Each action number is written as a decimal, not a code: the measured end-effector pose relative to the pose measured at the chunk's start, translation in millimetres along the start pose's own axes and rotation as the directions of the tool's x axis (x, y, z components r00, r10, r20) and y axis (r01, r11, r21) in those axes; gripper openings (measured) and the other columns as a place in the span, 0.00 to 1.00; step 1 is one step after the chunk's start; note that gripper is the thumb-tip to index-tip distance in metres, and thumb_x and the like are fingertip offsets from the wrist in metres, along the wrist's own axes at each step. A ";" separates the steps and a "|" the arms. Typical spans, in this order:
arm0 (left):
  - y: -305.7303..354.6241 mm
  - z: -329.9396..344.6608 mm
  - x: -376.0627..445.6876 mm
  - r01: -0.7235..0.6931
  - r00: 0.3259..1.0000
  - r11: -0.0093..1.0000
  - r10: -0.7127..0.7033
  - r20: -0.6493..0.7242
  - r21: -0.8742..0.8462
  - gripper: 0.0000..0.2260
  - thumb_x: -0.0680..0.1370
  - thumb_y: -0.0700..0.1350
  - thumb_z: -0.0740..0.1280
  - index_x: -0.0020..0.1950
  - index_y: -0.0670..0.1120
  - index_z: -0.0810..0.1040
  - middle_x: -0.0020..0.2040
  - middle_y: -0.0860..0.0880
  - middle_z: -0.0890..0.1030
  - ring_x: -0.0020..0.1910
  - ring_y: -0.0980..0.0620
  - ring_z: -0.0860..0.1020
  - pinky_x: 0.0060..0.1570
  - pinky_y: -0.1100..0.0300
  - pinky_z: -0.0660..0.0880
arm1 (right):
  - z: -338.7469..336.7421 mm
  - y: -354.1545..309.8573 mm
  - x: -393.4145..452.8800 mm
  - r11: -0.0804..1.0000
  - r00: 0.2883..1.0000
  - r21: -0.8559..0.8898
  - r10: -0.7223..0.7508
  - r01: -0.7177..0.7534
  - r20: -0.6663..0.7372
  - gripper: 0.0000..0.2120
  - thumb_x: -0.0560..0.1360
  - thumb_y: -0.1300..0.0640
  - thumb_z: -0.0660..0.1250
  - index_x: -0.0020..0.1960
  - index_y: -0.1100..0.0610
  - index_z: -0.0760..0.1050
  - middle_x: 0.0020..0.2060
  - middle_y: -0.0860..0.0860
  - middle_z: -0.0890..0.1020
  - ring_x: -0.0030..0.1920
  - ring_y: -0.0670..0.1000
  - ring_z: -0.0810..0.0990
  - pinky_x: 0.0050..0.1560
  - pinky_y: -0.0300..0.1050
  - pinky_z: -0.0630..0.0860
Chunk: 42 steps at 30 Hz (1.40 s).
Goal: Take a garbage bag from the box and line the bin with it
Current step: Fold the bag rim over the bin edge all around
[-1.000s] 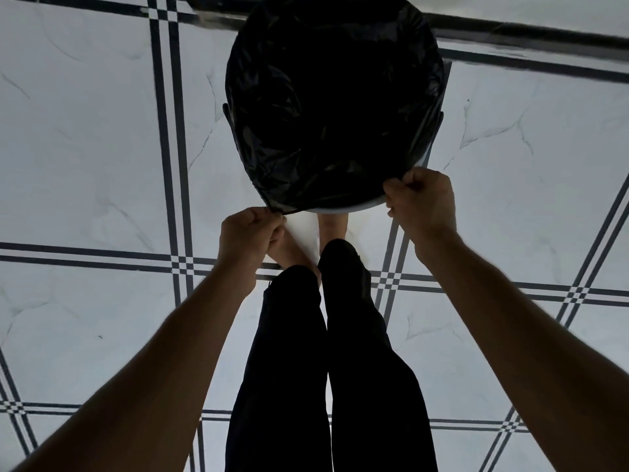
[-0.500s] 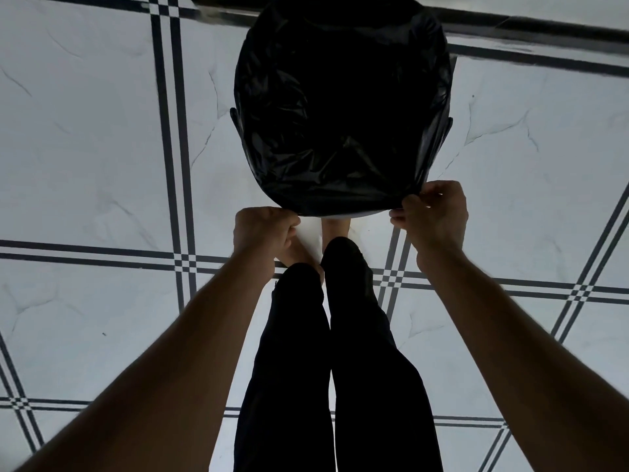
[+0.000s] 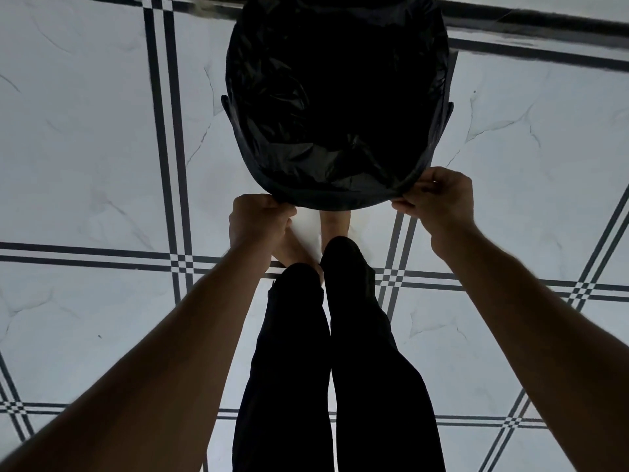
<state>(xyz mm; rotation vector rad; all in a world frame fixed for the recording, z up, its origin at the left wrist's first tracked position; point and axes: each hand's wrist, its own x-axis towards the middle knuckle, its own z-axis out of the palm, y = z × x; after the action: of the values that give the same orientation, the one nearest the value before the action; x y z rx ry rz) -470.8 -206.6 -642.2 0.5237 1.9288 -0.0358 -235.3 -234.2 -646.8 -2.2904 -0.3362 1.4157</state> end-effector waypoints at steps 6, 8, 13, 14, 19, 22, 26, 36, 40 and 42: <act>-3.2 2.8 17.5 -0.048 0.999 0.996 0.048 0.004 0.074 0.04 0.64 0.46 0.72 0.28 0.51 0.82 0.25 0.52 0.81 0.36 0.44 0.83 0.51 0.42 0.83 | 4.5 2.2 13.4 1.000 1.000 -0.010 0.022 -0.022 0.004 0.05 0.74 0.74 0.68 0.45 0.66 0.80 0.42 0.59 0.84 0.41 0.53 0.87 0.39 0.40 0.83; -1.3 2.6 24.3 -0.050 0.999 0.995 0.049 0.020 0.088 0.07 0.65 0.45 0.73 0.28 0.46 0.80 0.26 0.52 0.82 0.36 0.45 0.83 0.51 0.42 0.82 | 8.8 -0.9 17.5 1.000 1.000 -0.018 0.024 -0.024 0.004 0.08 0.76 0.73 0.66 0.50 0.64 0.81 0.45 0.56 0.84 0.42 0.49 0.86 0.37 0.36 0.82; 4.2 3.3 40.3 -0.021 0.999 0.995 0.018 0.035 0.095 0.07 0.61 0.42 0.72 0.37 0.42 0.80 0.38 0.42 0.86 0.43 0.41 0.85 0.52 0.44 0.83 | 14.0 -3.7 26.7 0.999 0.999 -0.015 0.036 -0.036 -0.025 0.11 0.79 0.72 0.62 0.51 0.61 0.79 0.39 0.48 0.82 0.38 0.44 0.82 0.30 0.31 0.78; 5.4 3.1 41.2 -0.023 0.999 0.996 0.019 0.049 0.084 0.06 0.64 0.39 0.74 0.38 0.42 0.80 0.39 0.42 0.85 0.44 0.41 0.85 0.52 0.44 0.83 | 13.7 -3.6 27.9 0.999 0.999 -0.019 0.043 -0.043 -0.017 0.11 0.79 0.72 0.61 0.52 0.61 0.80 0.39 0.49 0.82 0.38 0.45 0.82 0.31 0.32 0.79; 8.8 -8.2 38.8 0.010 0.987 0.976 0.026 0.158 -0.220 0.07 0.77 0.31 0.68 0.48 0.42 0.80 0.43 0.43 0.84 0.48 0.46 0.84 0.51 0.58 0.83 | -0.8 -1.0 25.1 0.994 0.988 0.012 0.106 -0.108 0.112 0.12 0.76 0.75 0.65 0.50 0.62 0.81 0.44 0.55 0.85 0.41 0.49 0.87 0.42 0.39 0.83; 13.4 -26.4 38.2 0.080 0.991 0.853 -0.013 0.131 -0.516 0.07 0.82 0.41 0.65 0.57 0.44 0.81 0.52 0.46 0.86 0.51 0.49 0.86 0.50 0.58 0.83 | -13.1 -7.0 19.2 0.999 0.999 -0.003 0.036 -0.036 -0.029 0.12 0.76 0.72 0.65 0.43 0.57 0.79 0.40 0.55 0.83 0.38 0.50 0.83 0.47 0.45 0.84; 22.6 -39.7 36.7 0.020 0.982 0.782 0.101 0.158 -0.623 0.06 0.81 0.48 0.67 0.49 0.48 0.82 0.49 0.52 0.88 0.51 0.54 0.86 0.53 0.59 0.82 | -14.9 -16.2 10.0 0.989 0.968 -0.068 -0.142 0.130 -0.209 0.09 0.77 0.66 0.62 0.48 0.54 0.77 0.43 0.54 0.82 0.38 0.51 0.81 0.45 0.47 0.82; 26.7 -36.6 47.2 0.094 0.988 0.762 0.010 0.157 -0.640 0.06 0.81 0.46 0.67 0.47 0.48 0.81 0.50 0.49 0.86 0.51 0.50 0.85 0.50 0.55 0.83 | 30.0 -31.3 -13.8 0.753 0.786 -0.378 -0.611 0.538 -0.098 0.11 0.72 0.67 0.60 0.51 0.59 0.77 0.45 0.54 0.81 0.43 0.49 0.78 0.43 0.36 0.73; 39.3 -34.4 58.2 0.032 0.999 0.875 -0.019 0.033 -0.483 0.08 0.81 0.41 0.68 0.42 0.47 0.80 0.45 0.48 0.85 0.48 0.50 0.85 0.47 0.57 0.84 | 44.4 -31.9 -14.1 0.682 0.781 -0.456 -0.622 0.572 0.050 0.11 0.73 0.67 0.60 0.51 0.60 0.78 0.47 0.54 0.81 0.44 0.49 0.78 0.42 0.25 0.69; 41.6 -32.6 63.4 -0.016 1.000 0.914 0.006 -0.026 -0.405 0.09 0.80 0.39 0.68 0.40 0.46 0.80 0.44 0.47 0.85 0.48 0.48 0.85 0.47 0.57 0.84 | 47.9 -32.0 -12.3 0.667 0.783 -0.461 -0.612 0.586 0.111 0.12 0.74 0.68 0.61 0.52 0.60 0.79 0.48 0.52 0.81 0.44 0.46 0.77 0.43 0.22 0.69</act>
<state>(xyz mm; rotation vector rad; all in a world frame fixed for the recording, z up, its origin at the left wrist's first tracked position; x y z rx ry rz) -503.8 -138.7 -675.8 0.2550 1.8872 0.3742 -283.1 -200.2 -640.6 -2.2183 -1.4237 0.9812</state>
